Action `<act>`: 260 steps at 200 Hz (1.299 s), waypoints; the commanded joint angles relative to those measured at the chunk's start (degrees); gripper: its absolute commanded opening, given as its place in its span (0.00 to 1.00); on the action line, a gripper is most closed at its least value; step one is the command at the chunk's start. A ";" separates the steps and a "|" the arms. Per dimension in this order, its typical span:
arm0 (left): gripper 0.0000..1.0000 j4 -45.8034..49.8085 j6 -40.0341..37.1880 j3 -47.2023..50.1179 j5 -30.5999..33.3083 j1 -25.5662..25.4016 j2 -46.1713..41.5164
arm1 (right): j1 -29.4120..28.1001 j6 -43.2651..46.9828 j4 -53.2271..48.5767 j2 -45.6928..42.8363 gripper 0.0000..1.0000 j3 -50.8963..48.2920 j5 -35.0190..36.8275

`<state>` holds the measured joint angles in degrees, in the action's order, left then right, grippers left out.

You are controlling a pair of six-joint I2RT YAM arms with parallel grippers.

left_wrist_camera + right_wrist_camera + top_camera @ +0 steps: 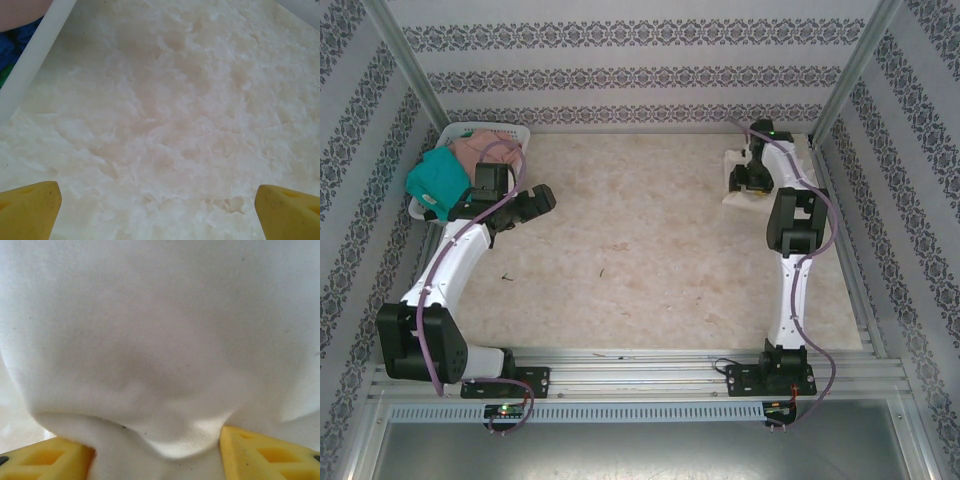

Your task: Fold and stack the t-shirts

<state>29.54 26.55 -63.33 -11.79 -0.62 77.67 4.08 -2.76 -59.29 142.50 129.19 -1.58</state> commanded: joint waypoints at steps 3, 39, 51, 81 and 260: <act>1.00 1.35 -0.73 -1.69 -0.26 0.54 0.09 | -1.35 -1.92 -5.68 -5.96 0.65 -2.37 1.41; 1.00 1.77 -0.95 -1.97 -1.03 0.55 -0.54 | -4.79 -13.70 15.28 -26.79 0.74 -34.36 3.16; 1.00 2.29 -1.35 -2.02 -0.85 0.54 -1.22 | -3.94 -17.15 22.17 -31.42 0.76 -43.40 2.60; 1.00 1.89 -1.72 -0.03 1.57 0.54 -4.17 | 1.87 -25.20 34.64 -39.95 0.76 -59.48 0.30; 1.00 1.45 -1.63 5.23 5.17 0.62 -7.81 | 10.22 -26.31 32.01 -9.92 0.68 -25.08 -13.70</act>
<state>30.02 25.87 -58.72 -8.25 -0.62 72.25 13.78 -32.62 -27.92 128.33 97.76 -12.38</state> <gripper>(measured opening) 0.998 0.686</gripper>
